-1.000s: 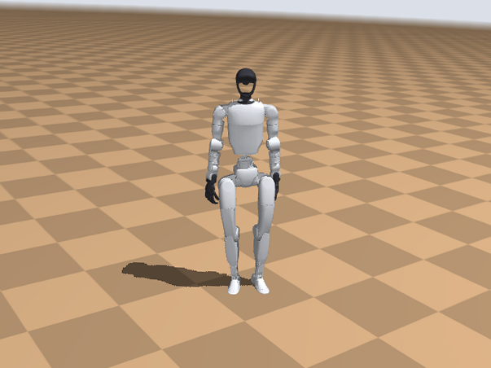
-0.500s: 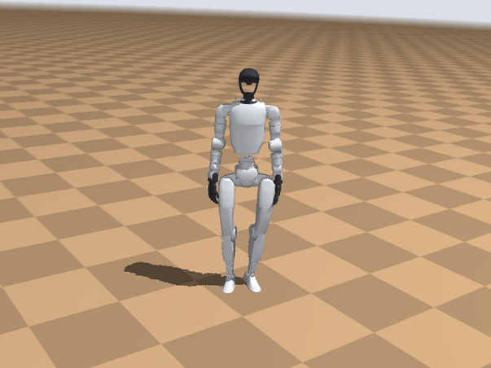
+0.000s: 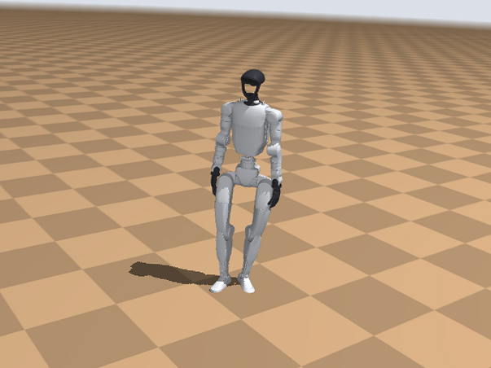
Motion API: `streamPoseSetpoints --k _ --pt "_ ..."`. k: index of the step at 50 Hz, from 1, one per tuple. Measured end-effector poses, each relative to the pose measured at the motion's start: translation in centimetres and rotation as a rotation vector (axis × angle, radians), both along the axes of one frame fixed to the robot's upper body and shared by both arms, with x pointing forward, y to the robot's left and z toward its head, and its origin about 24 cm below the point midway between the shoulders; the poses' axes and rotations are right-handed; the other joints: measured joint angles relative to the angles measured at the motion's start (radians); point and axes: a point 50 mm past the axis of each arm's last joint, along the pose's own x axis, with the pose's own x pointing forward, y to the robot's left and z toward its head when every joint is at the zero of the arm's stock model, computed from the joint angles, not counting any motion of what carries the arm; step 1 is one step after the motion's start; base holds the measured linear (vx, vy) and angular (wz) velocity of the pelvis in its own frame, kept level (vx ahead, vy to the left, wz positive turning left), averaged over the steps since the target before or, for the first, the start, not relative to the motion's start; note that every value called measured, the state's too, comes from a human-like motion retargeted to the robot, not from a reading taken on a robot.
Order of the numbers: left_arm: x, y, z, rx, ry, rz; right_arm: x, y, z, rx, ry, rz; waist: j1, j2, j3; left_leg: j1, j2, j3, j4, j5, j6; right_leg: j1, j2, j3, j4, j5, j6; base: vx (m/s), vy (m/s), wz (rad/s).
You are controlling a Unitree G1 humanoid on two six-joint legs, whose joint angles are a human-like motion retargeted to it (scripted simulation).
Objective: In place motions
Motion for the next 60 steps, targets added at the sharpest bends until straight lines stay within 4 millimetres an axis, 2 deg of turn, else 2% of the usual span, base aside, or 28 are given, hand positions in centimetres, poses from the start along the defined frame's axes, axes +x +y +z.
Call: streamPoseSetpoints --k 3,7,11,14,19,21,23,25,28,31,34,37,40,42,43,45,47,48,55,60 --pt "0.2 0.8 0.1 0.021 -0.008 0.011 -0.2 -0.3 0.0 -0.017 0.000 0.007 -0.020 0.000 0.016 0.008 0.041 0.124 -0.006 -0.013 -0.019 0.009 -0.040 -0.219 -0.028 -0.054 0.027 -0.36 -0.06 -2.06" --pt "-0.2 1.8 0.2 0.048 0.001 0.043 -0.3 -0.7 0.1 -0.037 -0.002 0.011 -0.033 -0.010 0.004 0.018 0.075 0.298 -0.013 -0.032 -0.047 0.029 -0.080 -0.500 -0.042 -0.087 0.063 -0.31 -0.09 -2.25" --pt "-0.5 2.4 0.4 0.067 0.018 0.056 -0.8 -1.1 0.1 -0.054 0.004 -0.028 -0.039 -0.013 -0.020 0.030 0.099 0.435 -0.015 -0.047 -0.077 0.044 -0.102 -0.646 -0.023 -0.079 0.072 -0.29 -0.13 -1.97" --pt "0.1 2.4 0.4 0.072 0.011 0.051 -1.5 -1.5 0.2 -0.068 0.020 -0.095 -0.035 -0.007 -0.036 0.038 0.118 0.493 -0.005 -0.060 -0.099 0.060 -0.120 -0.726 -0.002 -0.051 0.074 -0.26 -0.13 -1.69" --pt "2.0 1.5 0.2 0.055 -0.054 0.060 -3.2 -2.0 0.2 -0.093 0.073 -0.180 0.008 -0.015 -0.069 0.078 0.150 0.606 0.059 -0.088 -0.147 0.101 -0.139 -0.802 -0.029 -0.028 0.070 -0.19 -0.10 -1.71" --pt "2.5 1.0 0.1 0.047 -0.079 0.071 -4.0 -2.0 0.3 -0.102 0.098 -0.184 0.033 -0.036 -0.079 0.105 0.149 0.631 0.101 -0.102 -0.163 0.121 -0.154 -0.822 -0.069 0.030 0.076 -0.06 -0.10 -1.61" --pt "2.4 0.7 0.0 0.038 -0.083 0.080 -4.9 -2.0 0.3 -0.103 0.133 -0.177 0.055 -0.048 -0.093 0.147 0.142 0.663 0.122 -0.108 -0.183 0.113 -0.142 -0.740 -0.071 0.038 0.056 0.07 -0.12 -1.31" --pt "1.8 0.0 0.0 0.020 -0.056 0.082 -5.7 -1.9 0.4 -0.090 0.181 -0.170 0.036 -0.021 -0.112 0.165 0.161 0.656 0.121 -0.099 -0.191 0.096 -0.161 -0.693 -0.027 0.031 0.064 0.01 -0.17 -0.63" --pt "0.8 -1.5 -0.1 0.003 -0.009 0.121 -5.3 -1.8 0.3 -0.079 0.182 -0.156 0.019 0.003 -0.135 0.186 0.159 0.690 0.108 -0.081 -0.202 0.090 -0.136 -0.641 -0.038 0.022 0.055 -0.12 -0.08 -0.70" --pt "0.7 -2.0 -0.1 -0.042 -0.003 0.131 -3.6 -1.3 0.1 -0.055 0.119 -0.143 -0.099 0.045 -0.152 0.198 0.172 0.699 0.088 -0.041 -0.207 0.104 -0.092 -0.636 -0.085 0.018 0.054 -0.19 -0.16 -0.03" --pt "1.1 -1.7 -0.1 -0.046 -0.001 0.055 -3.1 -0.7 0.0 -0.026 0.106 -0.146 -0.164 0.066 -0.168 0.206 0.193 0.655 0.098 0.033 -0.194 0.105 -0.069 -0.610 -0.113 0.016 0.046 -0.09 -0.22 -0.27" --pt "1.6 -0.7 -0.1 -0.005 -0.022 -0.012 -3.3 -0.2 -0.1 -0.013 0.127 -0.155 -0.154 0.031 -0.177 0.244 0.204 0.653 0.142 0.133 -0.157 0.114 -0.067 -0.557 -0.135 0.013 0.027 -0.06 -0.24 -0.88" --pt "1.6 0.1 -0.1 0.022 -0.039 -0.037 -4.0 0.1 -0.1 -0.012 0.151 -0.151 -0.104 -0.028 -0.197 0.270 0.206 0.647 0.213 0.204 -0.076 0.117 -0.101 -0.506 -0.135 0.012 0.021 -0.01 -0.37 -1.06" --pt "1.3 0.5 -0.1 0.036 -0.040 -0.025 -4.2 0.1 -0.1 -0.009 0.162 -0.112 -0.041 -0.091 -0.195 0.269 0.231 0.565 0.341 0.211 0.020 0.130 -0.145 -0.455 -0.126 0.014 0.021 0.07 -0.33 -1.57" --pt "1.3 0.7 0.0 0.042 -0.040 -0.007 -4.1 0.0 -0.1 -0.008 0.159 -0.085 -0.014 -0.110 -0.183 0.251 0.264 0.507 0.431 0.188 0.036 0.138 -0.153 -0.431 -0.123 0.015 0.020 0.00 -0.34 -1.58" --pt "1.3 0.5 0.0 0.043 -0.040 0.033 -3.4 -0.3 0.0 -0.016 0.144 -0.039 0.022 -0.114 -0.162 0.175 0.343 0.360 0.600 0.140 0.012 0.144 -0.141 -0.402 -0.123 0.019 0.014 -0.09 -0.25 -1.51" --pt "1.5 -0.4 -0.1 0.009 -0.041 0.103 -2.0 -1.1 0.1 -0.044 0.099 0.004 0.074 -0.078 -0.138 -0.012 0.323 0.011 0.756 0.094 -0.082 0.126 -0.095 -0.347 -0.126 0.033 -0.003 -0.15 -0.03 -1.84" --pt "1.4 -0.9 -0.2 -0.013 -0.040 0.125 -1.5 -1.4 0.1 -0.055 0.079 0.008 0.080 -0.070 -0.133 -0.052 0.301 -0.073 0.783 0.078 -0.106 0.118 -0.092 -0.332 -0.122 0.037 -0.005 -0.12 -0.06 -1.53" --pt "0.3 -2.1 -0.3 -0.052 -0.012 0.075 0.5 -2.5 0.5 -0.059 0.014 -0.064 0.098 -0.032 -0.101 -0.164 0.271 -0.181 0.826 -0.095 -0.107 0.089 -0.070 -0.211 -0.106 0.067 -0.009 -0.01 -0.07 -1.10" --pt "-1.1 -2.0 -0.2 -0.057 0.056 -0.010 -0.1 -2.3 0.4 -0.059 0.005 -0.128 0.081 -0.008 -0.094 -0.200 0.165 -0.250 0.629 -0.178 -0.192 0.085 -0.039 -0.159 -0.110 0.076 -0.010 0.02 -0.05 -0.58"
